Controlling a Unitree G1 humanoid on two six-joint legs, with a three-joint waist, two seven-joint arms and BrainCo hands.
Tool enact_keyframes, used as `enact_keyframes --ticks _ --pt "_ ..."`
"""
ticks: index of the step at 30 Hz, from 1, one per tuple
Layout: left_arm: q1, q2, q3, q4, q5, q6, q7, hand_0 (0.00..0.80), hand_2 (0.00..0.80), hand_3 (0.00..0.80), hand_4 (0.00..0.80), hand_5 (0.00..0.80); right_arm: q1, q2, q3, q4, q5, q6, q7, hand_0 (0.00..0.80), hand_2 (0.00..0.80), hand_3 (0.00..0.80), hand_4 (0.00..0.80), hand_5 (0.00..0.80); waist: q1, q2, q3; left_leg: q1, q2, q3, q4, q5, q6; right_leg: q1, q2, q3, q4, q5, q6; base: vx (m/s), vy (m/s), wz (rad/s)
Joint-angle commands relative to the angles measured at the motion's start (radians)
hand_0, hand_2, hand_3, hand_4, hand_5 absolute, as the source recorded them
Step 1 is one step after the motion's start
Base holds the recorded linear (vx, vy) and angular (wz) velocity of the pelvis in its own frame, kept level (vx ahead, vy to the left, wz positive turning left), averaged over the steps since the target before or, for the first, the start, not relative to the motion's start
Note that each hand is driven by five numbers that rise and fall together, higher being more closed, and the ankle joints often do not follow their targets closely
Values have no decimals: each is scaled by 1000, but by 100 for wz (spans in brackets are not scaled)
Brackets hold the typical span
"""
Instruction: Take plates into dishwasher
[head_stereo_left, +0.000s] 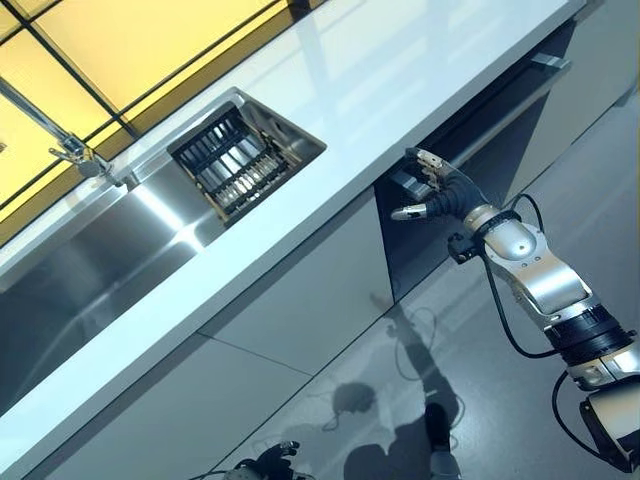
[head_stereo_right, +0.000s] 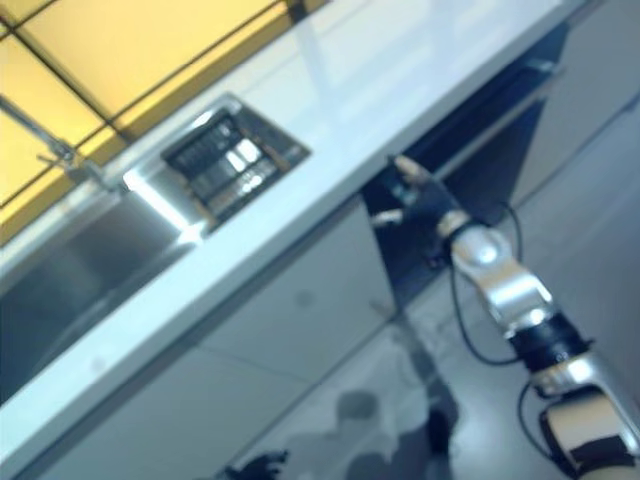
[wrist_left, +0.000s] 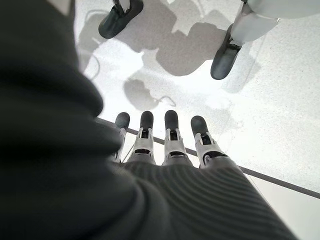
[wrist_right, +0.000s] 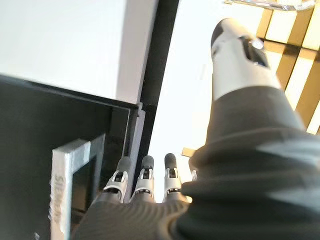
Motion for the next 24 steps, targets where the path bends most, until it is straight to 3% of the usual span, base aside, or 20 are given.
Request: enact_keyframes --ticks 1,13,24 --pt "37 67 -13 47 -3 -17 17 0 0 0 0 0 2 31 -75 63 72 -56 24 0 0 0 0 0 20 -100 -83 32 102 15 14 18 -45 60 -29 32 16 -131 81 -5 34 12" --pt "91 80 94 136 -19 -39 31 0 0 0 0 0 296 116 -247 64 282 -171 107 0 0 0 0 0 42 -186 -141 69 112 3 4 23 -42 127 -27 -8 -3 -120 92 0 51 10" --pt "167 70 187 178 -39 -58 65 0 0 0 0 0 545 292 -273 48 299 -145 133 0 0 0 0 0 70 -260 -211 103 112 -1 4 12 -31 174 -39 -30 -3 -113 109 21 62 7"
